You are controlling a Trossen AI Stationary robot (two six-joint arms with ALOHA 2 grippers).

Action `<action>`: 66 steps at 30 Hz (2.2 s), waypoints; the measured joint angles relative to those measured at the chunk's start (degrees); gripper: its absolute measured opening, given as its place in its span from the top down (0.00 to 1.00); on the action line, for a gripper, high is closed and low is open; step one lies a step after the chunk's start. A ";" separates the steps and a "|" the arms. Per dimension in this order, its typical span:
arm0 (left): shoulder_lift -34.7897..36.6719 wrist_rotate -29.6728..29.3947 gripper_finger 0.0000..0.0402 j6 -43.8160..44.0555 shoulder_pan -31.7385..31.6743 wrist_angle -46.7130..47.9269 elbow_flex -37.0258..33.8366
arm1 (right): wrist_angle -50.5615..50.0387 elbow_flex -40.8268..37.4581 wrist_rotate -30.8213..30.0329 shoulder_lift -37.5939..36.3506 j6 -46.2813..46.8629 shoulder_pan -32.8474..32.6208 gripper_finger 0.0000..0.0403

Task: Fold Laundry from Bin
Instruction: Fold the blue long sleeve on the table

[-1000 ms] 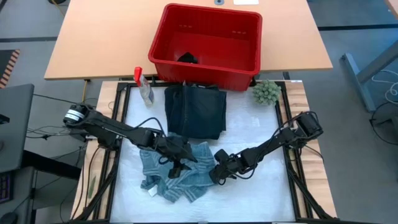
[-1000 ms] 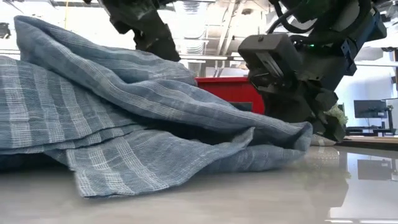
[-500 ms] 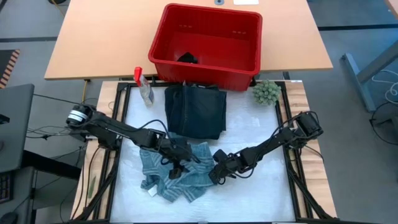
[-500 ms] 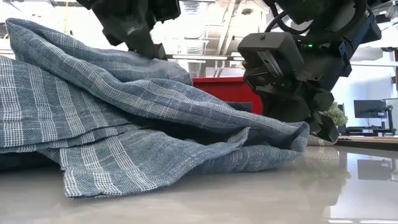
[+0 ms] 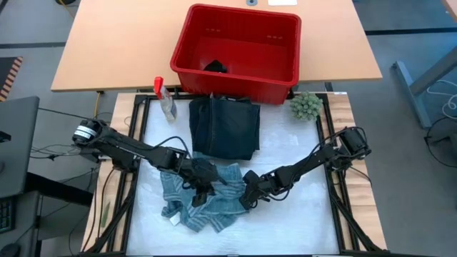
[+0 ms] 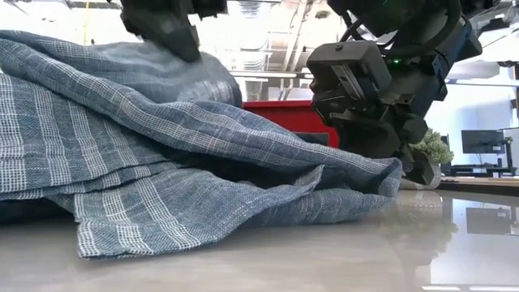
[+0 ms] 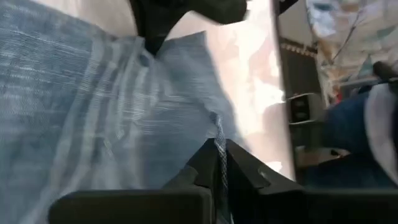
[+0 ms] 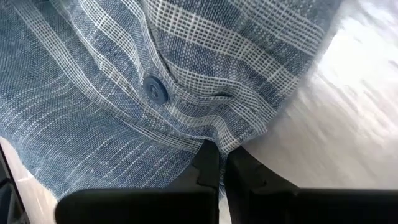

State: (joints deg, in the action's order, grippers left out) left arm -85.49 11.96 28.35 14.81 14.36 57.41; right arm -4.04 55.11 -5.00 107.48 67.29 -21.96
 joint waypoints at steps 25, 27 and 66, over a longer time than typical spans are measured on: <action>17.90 4.42 0.80 37.50 23.30 41.49 -0.68 | -3.57 -0.09 4.94 -3.17 -6.04 1.44 0.93; 17.92 7.33 0.74 39.56 24.75 42.28 -0.68 | -3.66 -0.07 4.95 -3.19 -6.03 1.44 0.93; 2.71 -5.50 0.64 3.82 6.67 30.44 -3.37 | -2.98 5.40 -2.42 -10.16 -2.94 -0.15 0.47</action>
State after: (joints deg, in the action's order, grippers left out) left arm -82.78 6.46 32.17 21.47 44.80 54.04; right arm -7.02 60.52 -7.42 97.32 64.35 -22.10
